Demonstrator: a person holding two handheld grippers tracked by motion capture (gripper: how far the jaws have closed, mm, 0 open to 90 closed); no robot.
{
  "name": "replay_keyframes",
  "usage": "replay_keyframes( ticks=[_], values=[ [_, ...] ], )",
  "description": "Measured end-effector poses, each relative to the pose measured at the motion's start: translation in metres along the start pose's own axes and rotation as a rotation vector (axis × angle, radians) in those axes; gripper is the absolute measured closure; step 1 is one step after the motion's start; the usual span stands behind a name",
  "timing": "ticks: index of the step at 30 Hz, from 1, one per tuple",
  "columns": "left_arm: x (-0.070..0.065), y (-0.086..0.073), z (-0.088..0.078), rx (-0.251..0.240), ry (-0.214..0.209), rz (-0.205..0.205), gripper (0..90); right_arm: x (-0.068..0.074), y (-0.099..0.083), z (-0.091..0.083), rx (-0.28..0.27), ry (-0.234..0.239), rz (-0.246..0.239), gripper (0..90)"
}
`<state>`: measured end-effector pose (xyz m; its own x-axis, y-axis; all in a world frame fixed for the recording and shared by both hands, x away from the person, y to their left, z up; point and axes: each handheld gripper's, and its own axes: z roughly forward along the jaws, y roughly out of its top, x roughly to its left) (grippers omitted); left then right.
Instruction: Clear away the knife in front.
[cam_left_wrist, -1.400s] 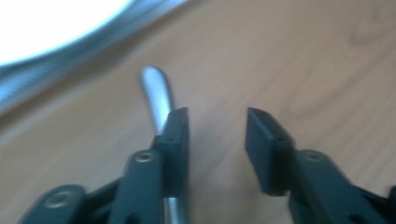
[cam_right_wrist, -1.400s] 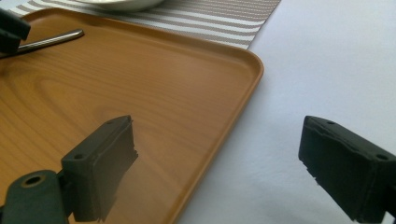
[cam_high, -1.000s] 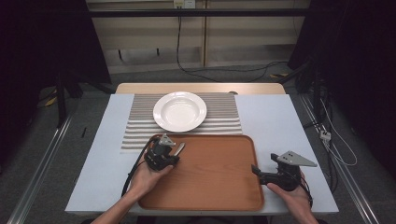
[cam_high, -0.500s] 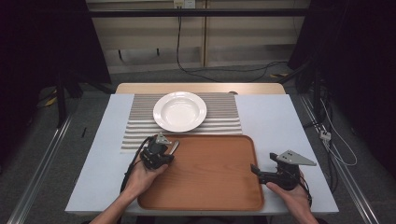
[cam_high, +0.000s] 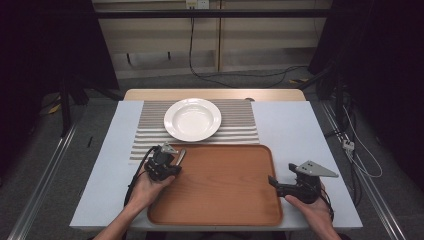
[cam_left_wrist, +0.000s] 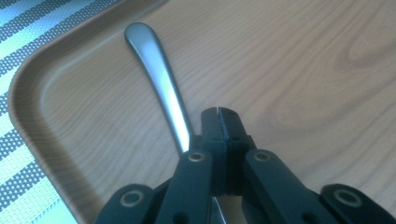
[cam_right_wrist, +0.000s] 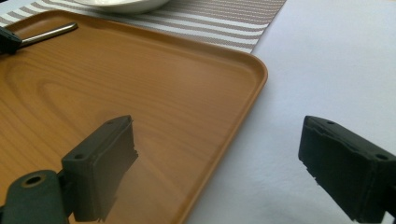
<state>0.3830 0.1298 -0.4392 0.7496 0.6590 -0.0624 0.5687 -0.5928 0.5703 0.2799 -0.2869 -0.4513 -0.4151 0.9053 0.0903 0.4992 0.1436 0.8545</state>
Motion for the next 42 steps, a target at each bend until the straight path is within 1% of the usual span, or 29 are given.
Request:
replay_keyframes(
  ticks=[8,10,12,24,26,36,42],
  values=[
    [0.002,-0.0026,-0.0025,0.002,0.014,0.001,90.0,0.0014,-0.0002,-0.0001,0.004,-0.003,0.0,10.7],
    [0.0024,-0.0033,-0.0027,0.001,0.009,-0.005,90.0,0.0016,0.0,0.0,0.004,-0.004,-0.002,10.7],
    [0.0023,-0.0035,-0.0034,0.004,0.018,0.004,90.0,0.0016,-0.0001,0.0004,0.005,-0.004,-0.002,10.7],
    [0.0024,-0.0036,-0.0037,0.006,0.022,-0.006,90.0,0.0017,-0.0005,0.0002,0.005,-0.004,-0.002,10.7],
    [0.0037,-0.0041,-0.0036,0.001,0.015,-0.013,90.0,0.0017,-0.0005,0.0002,0.006,-0.005,-0.002,10.7],
    [0.0034,-0.0041,-0.0039,0.003,0.02,-0.014,90.0,0.0009,-0.0006,0.001,0.008,-0.007,0.008,10.7],
    [0.0048,-0.0043,-0.0052,0.014,0.026,-0.019,90.0,0.0011,-0.0005,0.002,0.01,-0.005,0.007,10.7]
  ],
)
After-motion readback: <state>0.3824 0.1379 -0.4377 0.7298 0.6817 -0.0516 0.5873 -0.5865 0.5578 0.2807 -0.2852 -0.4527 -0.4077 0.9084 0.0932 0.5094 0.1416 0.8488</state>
